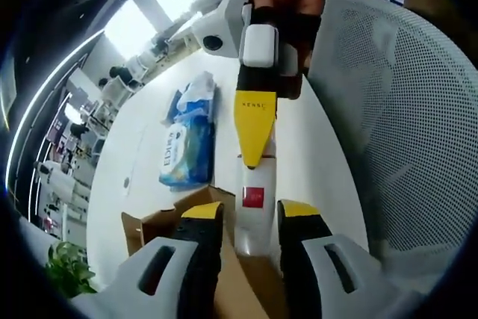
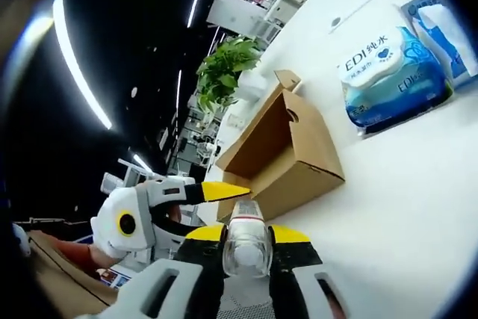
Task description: Operate the shoe box by opening the lid, removing the specified soft item, and placing it in the target area until the item is outside and the box remains undamaged.
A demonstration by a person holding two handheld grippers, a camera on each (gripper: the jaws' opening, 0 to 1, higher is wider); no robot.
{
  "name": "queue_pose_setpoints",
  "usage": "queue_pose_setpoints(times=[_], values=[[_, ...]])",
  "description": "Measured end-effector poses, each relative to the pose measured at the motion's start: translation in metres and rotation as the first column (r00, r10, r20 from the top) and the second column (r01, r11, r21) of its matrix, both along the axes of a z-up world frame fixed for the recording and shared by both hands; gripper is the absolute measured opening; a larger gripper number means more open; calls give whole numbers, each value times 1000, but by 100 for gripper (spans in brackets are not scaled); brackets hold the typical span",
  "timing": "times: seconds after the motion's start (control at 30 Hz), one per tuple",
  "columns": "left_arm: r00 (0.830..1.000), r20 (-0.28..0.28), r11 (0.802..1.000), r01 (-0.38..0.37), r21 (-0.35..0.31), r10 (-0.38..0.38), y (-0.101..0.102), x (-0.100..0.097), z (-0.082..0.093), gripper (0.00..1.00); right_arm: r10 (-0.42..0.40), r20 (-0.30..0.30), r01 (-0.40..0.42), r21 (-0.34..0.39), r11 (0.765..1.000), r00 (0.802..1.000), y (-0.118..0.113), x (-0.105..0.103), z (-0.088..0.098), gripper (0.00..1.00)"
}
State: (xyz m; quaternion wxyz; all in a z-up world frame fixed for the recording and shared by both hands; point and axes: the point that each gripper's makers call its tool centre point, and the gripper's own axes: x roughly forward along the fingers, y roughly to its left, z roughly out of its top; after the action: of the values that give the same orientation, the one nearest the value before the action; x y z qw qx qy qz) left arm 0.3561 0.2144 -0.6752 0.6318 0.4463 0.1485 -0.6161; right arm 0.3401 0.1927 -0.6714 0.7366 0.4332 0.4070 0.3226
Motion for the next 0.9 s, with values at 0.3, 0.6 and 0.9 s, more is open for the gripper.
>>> queue_pose_setpoints(times=[0.3,0.6,0.9], values=[[990,-85,992,-117,-53,112,14,7,2,35,-38,-14,38,6,999,999,-12,-2,-1,17],[904,-282,914,-374,-155,322,38,25,7,40,-66,-38,66,-4,998,997,-26,-7,-5,17],[764,-420,767,-606,-209,489,75,50,6,46,-90,-54,90,-14,996,994,-35,-13,-10,17]])
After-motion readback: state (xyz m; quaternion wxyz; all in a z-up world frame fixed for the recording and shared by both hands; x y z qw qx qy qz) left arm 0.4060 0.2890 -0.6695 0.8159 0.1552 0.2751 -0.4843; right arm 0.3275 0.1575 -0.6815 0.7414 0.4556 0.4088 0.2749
